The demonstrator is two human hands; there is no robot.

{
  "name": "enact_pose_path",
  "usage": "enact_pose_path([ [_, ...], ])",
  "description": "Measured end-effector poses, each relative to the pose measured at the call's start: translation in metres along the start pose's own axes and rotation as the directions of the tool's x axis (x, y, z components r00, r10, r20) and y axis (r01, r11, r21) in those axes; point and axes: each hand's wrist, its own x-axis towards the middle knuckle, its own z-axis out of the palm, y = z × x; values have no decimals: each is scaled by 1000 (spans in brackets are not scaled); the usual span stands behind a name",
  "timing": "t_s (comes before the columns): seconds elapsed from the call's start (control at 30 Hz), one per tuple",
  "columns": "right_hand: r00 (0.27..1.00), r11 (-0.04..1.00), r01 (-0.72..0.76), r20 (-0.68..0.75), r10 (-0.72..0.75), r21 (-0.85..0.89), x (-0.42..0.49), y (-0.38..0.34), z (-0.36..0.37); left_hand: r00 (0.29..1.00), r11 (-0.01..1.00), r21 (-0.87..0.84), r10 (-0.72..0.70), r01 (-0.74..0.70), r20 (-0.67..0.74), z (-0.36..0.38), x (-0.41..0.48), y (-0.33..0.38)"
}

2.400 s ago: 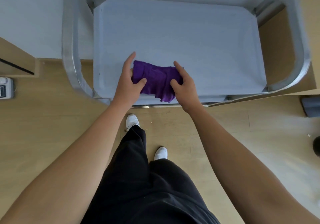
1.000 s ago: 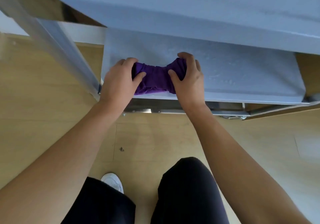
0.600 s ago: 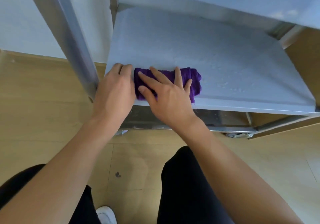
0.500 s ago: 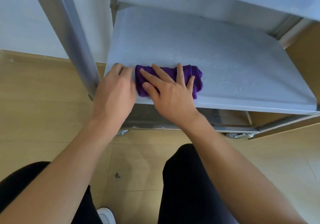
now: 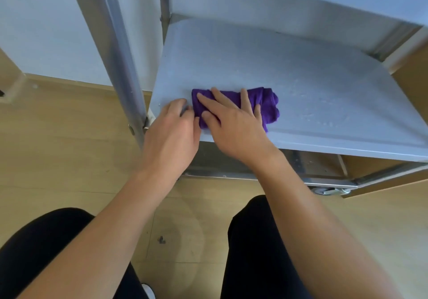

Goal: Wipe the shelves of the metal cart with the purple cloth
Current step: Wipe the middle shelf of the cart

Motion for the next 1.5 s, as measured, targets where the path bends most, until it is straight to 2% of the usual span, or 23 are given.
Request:
enact_pose_path([
  [0.1, 994, 994, -93, -64, 89, -61, -8, 14, -4, 999, 1000, 5, -28, 28, -16, 0, -1, 3],
  [0.2, 995, 994, -101, 2, 101, -41, -5, 24, -4, 999, 998, 29, -47, 47, -28, 1, -1, 6],
  [0.37, 994, 993, -67, 80, 76, -101, 17, 14, 2, 999, 998, 33, -51, 52, -16, 0, 1, 6],
  [0.5, 968, 989, -135, 203, 146, -65, 70, 3, -3, 995, 996, 38, -81, 84, -57, 7, 4, 6],
  [0.6, 957, 984, -172, 228, 179, -51, 105, -5, -5, 996, 995, 38, -90, 91, -29, 7, 12, 3],
  [0.8, 958, 973, -231, 173, 231, -16, 145, -15, 0, 991, 992, -17, -128, 127, -38, 6, 31, -4],
  [0.93, 960, 969, -249, 132, 247, -6, 165, -16, 5, 994, 995, -22, -102, 101, -42, 13, 42, -8],
  [1.07, 954, 964, -266, 137, 265, -7, 195, -15, 3, 995, 996, -5, -93, 92, -38, 17, 44, -9],
  [1.2, 952, 961, -277, 135, 276, -7, 234, -14, -2, 990, 994, -7, -107, 107, -95, 24, 44, -10],
  [1.3, 957, 961, -275, 97, 273, 12, 255, -14, 2, 984, 994, -34, -112, 108, -141, 28, 45, -9],
  [1.5, 974, 973, -225, 47, 223, 47, 276, -13, 8, 985, 994, -50, -104, 98, -135, 31, 45, -11],
])
